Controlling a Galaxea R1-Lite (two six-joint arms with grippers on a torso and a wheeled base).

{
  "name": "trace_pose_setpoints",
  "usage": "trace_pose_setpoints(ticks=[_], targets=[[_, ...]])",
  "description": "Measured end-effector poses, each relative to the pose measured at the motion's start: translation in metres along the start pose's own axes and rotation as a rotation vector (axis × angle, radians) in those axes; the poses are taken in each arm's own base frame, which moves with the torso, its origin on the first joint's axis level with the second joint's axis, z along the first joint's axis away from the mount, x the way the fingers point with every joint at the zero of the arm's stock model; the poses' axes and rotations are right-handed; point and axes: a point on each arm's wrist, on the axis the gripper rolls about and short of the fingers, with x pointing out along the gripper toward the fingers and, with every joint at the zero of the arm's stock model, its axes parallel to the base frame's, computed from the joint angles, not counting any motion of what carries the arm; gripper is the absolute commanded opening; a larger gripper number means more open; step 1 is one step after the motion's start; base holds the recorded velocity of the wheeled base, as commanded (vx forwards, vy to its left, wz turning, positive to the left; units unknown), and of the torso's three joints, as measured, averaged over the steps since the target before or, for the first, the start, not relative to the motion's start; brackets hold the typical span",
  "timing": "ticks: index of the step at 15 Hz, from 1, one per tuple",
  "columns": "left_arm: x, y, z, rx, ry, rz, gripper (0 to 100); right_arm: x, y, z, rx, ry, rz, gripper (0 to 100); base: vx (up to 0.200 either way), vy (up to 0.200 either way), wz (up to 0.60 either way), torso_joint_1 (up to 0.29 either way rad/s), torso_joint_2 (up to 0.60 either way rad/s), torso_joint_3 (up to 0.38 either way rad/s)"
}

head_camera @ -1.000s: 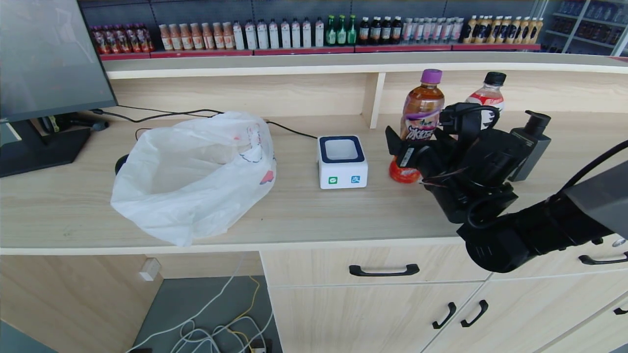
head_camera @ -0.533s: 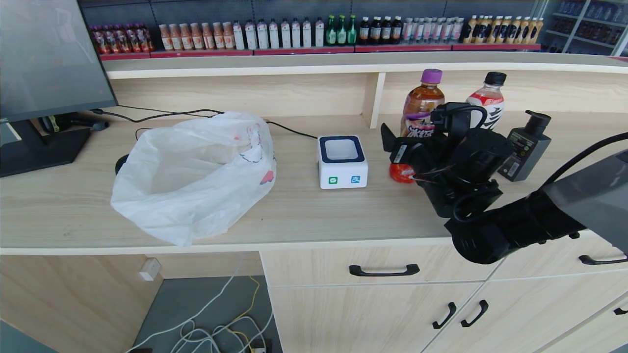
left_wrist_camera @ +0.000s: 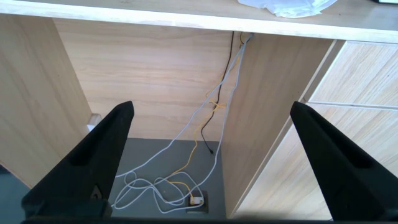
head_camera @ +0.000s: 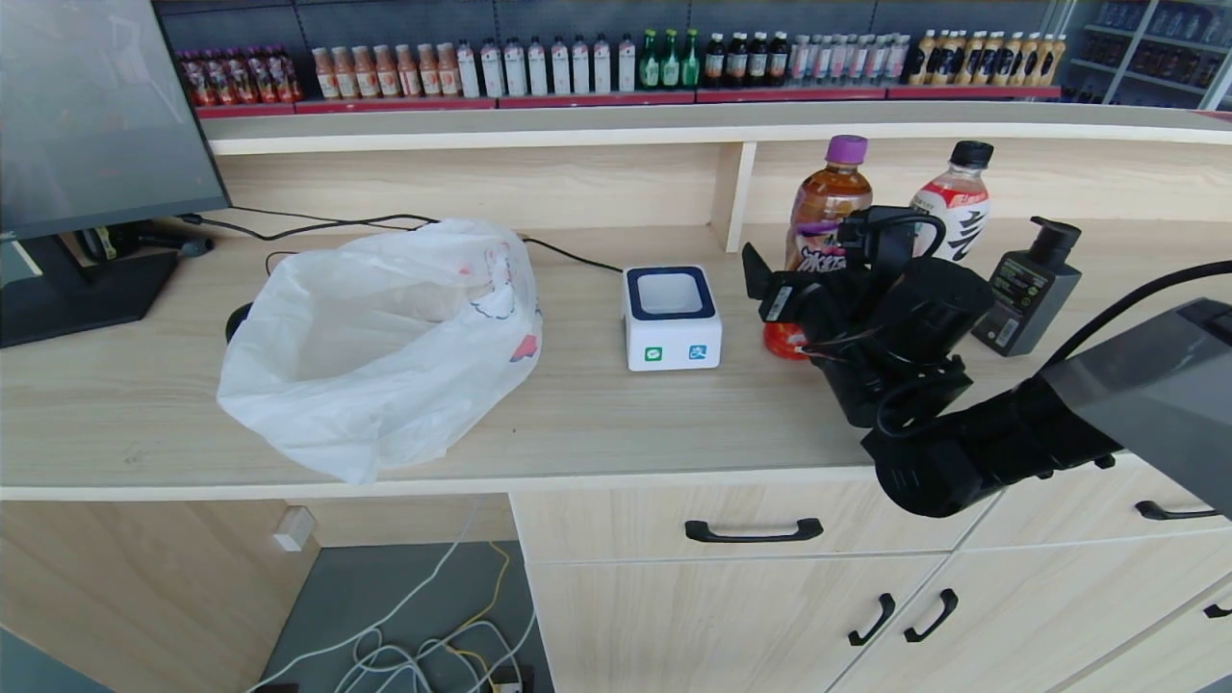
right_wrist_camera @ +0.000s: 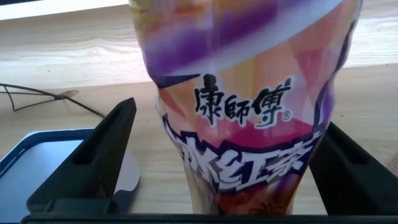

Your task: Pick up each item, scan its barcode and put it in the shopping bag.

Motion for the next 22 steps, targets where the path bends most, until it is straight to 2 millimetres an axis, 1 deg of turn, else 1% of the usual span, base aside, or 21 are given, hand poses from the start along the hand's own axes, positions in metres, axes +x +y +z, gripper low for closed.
trace_pose_setpoints(ticks=[2, 3, 12, 14, 17, 20, 22], targets=[[0.0, 0.0, 0.0, 0.0, 0.0, 0.0, 100, 0.001, 0.0, -0.001, 0.002, -0.013, -0.003, 100, 0.0, 0.0, 0.0, 0.0, 0.0, 0.0], [0.0, 0.0, 0.0, 0.0, 0.0, 0.0, 100, 0.001, 0.0, -0.002, 0.0, -0.015, -0.003, 0, 0.0, 0.0, 0.0, 0.0, 0.0, 0.0], [0.0, 0.0, 0.0, 0.0, 0.0, 0.0, 100, -0.001, 0.001, -0.007, 0.013, -0.053, -0.007, 0, 0.0, 0.0, 0.0, 0.0, 0.0, 0.0], [0.0, 0.0, 0.0, 0.0, 0.0, 0.0, 100, 0.0, -0.001, -0.006, 0.013, -0.055, -0.011, 0, 0.0, 0.0, 0.0, 0.0, 0.0, 0.0], [0.0, 0.0, 0.0, 0.0, 0.0, 0.0, 100, -0.002, -0.001, 0.002, 0.013, -0.066, -0.014, 0, 0.0, 0.0, 0.0, 0.0, 0.0, 0.0], [0.0, 0.0, 0.0, 0.0, 0.0, 0.0, 100, -0.009, -0.004, 0.008, -0.003, -0.057, -0.015, 0, 0.0, 0.0, 0.0, 0.0, 0.0, 0.0], [0.0, 0.0, 0.0, 0.0, 0.0, 0.0, 100, -0.021, -0.007, 0.012, -0.015, -0.031, -0.012, 0, 0.0, 0.0, 0.0, 0.0, 0.0, 0.0]])
